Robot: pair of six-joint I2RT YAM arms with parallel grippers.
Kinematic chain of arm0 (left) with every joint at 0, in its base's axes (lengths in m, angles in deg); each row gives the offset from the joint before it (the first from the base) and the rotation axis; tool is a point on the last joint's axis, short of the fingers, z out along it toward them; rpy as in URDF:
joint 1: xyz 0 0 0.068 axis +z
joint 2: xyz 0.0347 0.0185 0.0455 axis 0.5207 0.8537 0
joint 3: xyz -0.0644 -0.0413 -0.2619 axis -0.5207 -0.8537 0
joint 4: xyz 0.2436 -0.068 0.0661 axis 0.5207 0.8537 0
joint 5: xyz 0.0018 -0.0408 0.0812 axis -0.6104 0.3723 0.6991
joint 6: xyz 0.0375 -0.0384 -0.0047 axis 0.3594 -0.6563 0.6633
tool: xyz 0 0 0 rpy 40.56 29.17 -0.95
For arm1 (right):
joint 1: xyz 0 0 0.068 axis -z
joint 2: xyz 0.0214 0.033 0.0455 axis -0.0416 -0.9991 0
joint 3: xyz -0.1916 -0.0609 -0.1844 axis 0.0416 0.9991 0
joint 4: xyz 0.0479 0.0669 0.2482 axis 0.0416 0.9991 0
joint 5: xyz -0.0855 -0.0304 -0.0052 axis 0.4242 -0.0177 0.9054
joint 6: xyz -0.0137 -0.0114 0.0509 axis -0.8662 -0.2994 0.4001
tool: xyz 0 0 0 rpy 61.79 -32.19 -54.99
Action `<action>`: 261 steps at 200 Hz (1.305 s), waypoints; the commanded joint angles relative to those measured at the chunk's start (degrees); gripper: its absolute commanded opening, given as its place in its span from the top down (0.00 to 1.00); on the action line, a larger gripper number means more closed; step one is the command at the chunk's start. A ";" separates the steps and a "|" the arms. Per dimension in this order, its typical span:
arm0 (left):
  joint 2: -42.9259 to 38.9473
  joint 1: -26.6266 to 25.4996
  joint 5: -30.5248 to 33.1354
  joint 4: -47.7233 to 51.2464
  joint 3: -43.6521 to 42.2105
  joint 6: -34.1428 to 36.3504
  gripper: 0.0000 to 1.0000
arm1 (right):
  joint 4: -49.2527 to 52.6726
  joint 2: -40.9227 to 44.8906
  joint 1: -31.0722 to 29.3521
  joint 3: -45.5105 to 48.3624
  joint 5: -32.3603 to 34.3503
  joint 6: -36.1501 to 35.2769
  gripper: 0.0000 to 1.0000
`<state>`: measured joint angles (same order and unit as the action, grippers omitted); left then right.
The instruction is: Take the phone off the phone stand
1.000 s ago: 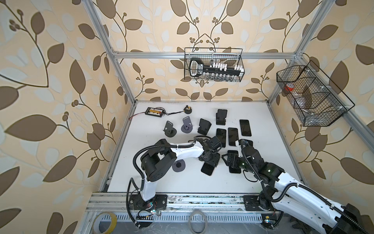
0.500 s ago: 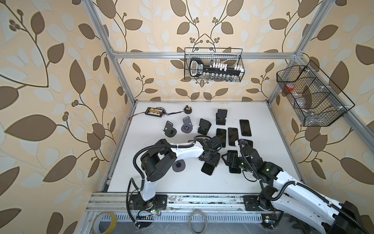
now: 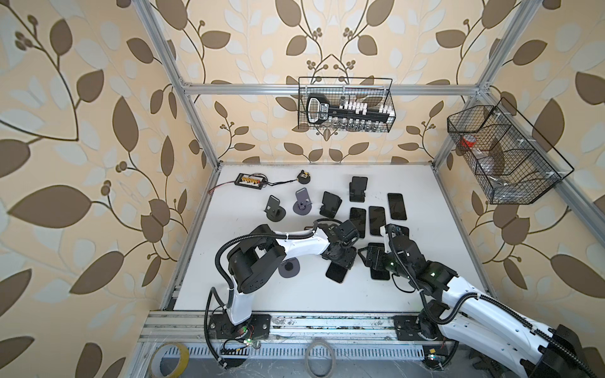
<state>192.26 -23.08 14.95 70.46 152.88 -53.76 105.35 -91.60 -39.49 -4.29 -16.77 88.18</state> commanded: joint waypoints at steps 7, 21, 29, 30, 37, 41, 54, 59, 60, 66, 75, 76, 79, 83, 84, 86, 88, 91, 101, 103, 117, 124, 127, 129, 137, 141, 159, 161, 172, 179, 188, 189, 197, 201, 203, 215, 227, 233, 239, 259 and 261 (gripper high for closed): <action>1.51 -0.48 0.53 0.23 -2.14 -0.60 1.00 | -0.52 0.05 0.17 -0.08 0.28 1.02 0.11; 1.68 -0.41 0.29 0.06 -2.16 -0.71 1.00 | -0.73 0.11 0.15 0.09 0.20 1.12 0.11; 1.73 -0.47 0.30 0.17 -2.08 -0.66 1.00 | -0.82 0.19 0.15 0.19 0.19 1.20 0.11; 1.73 -0.47 0.33 0.23 -2.07 -0.64 1.00 | -0.80 0.18 0.12 0.23 0.19 1.20 0.11; 1.82 -0.48 0.36 0.26 -2.01 -0.63 1.00 | -0.87 0.26 0.17 0.26 0.19 1.13 0.11; 1.82 -0.48 0.29 0.28 -1.85 -0.67 1.00 | -0.91 0.18 0.19 0.27 0.24 1.12 0.11; 1.93 -0.45 0.35 0.42 -1.89 -0.63 0.99 | -0.96 0.16 0.12 0.27 0.23 1.12 0.11; 1.91 -0.47 0.46 0.45 -1.87 -0.77 0.98 | -0.96 0.09 0.12 0.25 0.18 1.12 0.11; 1.91 -0.47 0.46 0.41 -1.88 -0.79 0.98 | -0.96 0.09 0.15 0.26 0.18 1.12 0.11; 1.82 -0.48 0.56 0.38 -1.96 -0.80 0.97 | -0.97 0.12 0.14 0.29 0.20 1.12 0.11; 1.82 -0.48 0.72 0.32 -2.06 -0.85 0.96 | -1.00 0.09 0.14 0.27 0.23 1.07 0.11; 1.87 -0.48 0.72 0.30 -2.07 -0.87 0.96 | -1.07 0.09 0.12 0.27 0.21 1.09 0.11; 1.85 -0.48 0.74 0.34 -2.07 -0.96 0.96 | -1.04 0.11 0.18 0.27 0.23 1.11 0.11; 1.82 -0.48 0.80 0.31 -2.00 -0.95 0.95 | -1.05 0.12 0.18 0.35 0.18 1.12 0.11; 1.82 -0.48 0.76 0.30 -2.04 -0.92 0.95 | -1.05 0.19 0.14 0.35 0.23 1.12 0.11; 1.87 -0.48 0.73 0.33 -1.95 -0.94 0.94 | -1.05 0.18 0.11 0.36 0.26 1.12 0.11; 1.90 -0.48 0.72 0.34 -1.98 -0.99 0.94 | -1.07 0.20 0.10 0.40 0.18 1.12 0.11; 1.96 -0.48 0.72 0.39 -1.97 -0.98 0.94 | -1.09 0.18 0.14 0.44 0.22 1.12 0.11; 2.05 -0.48 0.72 0.39 -1.90 -0.99 0.91 | -1.30 0.14 0.15 0.68 0.22 1.12 0.11; 2.08 -0.48 0.66 0.44 -1.90 -1.00 0.91 | -1.35 0.15 0.14 0.72 0.23 1.12 0.11; 2.26 -0.48 0.68 0.50 -1.80 -1.04 0.86 | -1.69 0.00 0.15 1.05 0.28 1.12 0.11; 2.30 -0.48 0.63 0.58 -1.81 -1.13 0.82 | -1.87 -0.08 0.12 1.01 0.10 1.12 0.11; 2.27 -0.48 0.74 0.63 -1.74 -1.11 0.81 | -1.91 -0.09 0.14 1.08 0.02 1.12 0.11; 2.26 -0.48 0.75 0.63 -1.79 -1.12 0.81 | -1.92 -0.11 0.17 1.11 0.05 1.12 0.11; 2.26 -0.48 0.82 0.58 -1.79 -1.18 0.78 | -2.00 -0.17 0.15 1.03 -0.07 1.07 0.11; 2.26 -0.48 0.91 0.57 -1.83 -1.21 0.77 | -2.01 -0.17 0.16 1.06 -0.04 1.03 0.11; 2.86 -0.48 0.89 0.45 -1.79 -0.99 0.78 | -2.07 -0.22 0.18 1.21 0.22 0.78 0.11; 3.00 -0.48 0.89 0.41 -1.76 -0.94 0.79 | -2.14 -0.21 0.16 1.30 0.28 0.77 0.11; 4.04 -0.48 1.56 1.44 -0.95 -0.62 0.83 | -2.33 -0.35 0.17 1.49 0.31 0.68 0.11; 4.88 -0.48 2.13 2.49 0.14 -0.28 0.85 | -2.43 -0.37 0.17 1.61 0.20 0.68 0.11; 5.72 -0.48 3.07 3.83 1.22 0.05 0.86 | -2.53 -0.44 0.17 1.64 0.01 0.75 0.11; 5.79 -0.48 3.26 3.95 1.29 0.06 0.86 | -2.53 -0.44 0.18 1.61 -0.04 0.76 0.10; 6.32 -0.48 4.31 5.05 2.04 0.40 0.86 | -2.54 -0.44 0.14 1.59 -0.12 0.76 0.11; 6.51 -0.48 4.90 5.50 2.43 0.53 0.86 | -2.54 -0.44 0.15 1.64 -0.09 0.76 0.11; 6.60 -0.48 5.15 5.76 2.61 0.63 0.86 | -2.54 -0.44 0.14 1.60 -0.15 0.76 0.11; 6.92 -0.48 6.55 7.14 3.46 0.99 0.85 | -2.49 -0.37 0.17 1.71 -0.16 0.71 0.11; 6.96 -0.43 7.59 7.81 3.86 1.13 0.85 | -2.53 -0.18 0.12 1.99 -0.21 0.68 0.10; 6.98 -0.47 7.90 8.01 4.09 1.27 0.85 | -2.48 -0.10 0.12 2.02 -0.23 0.68 0.11; 7.16 -0.46 8.13 8.31 4.24 1.36 0.85 | -2.41 0.00 0.12 2.03 -0.26 0.68 0.11; 7.91 -0.56 8.63 9.28 5.05 1.48 0.84 | -2.14 0.68 0.14 2.18 -0.02 0.68 0.11; 8.00 -0.56 8.72 9.39 5.16 1.46 0.84 | -2.06 0.83 0.13 2.22 0.04 0.68 0.11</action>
<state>196.44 -23.78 21.14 73.94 158.58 -53.00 103.49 -91.73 -39.49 -3.18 -16.82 88.99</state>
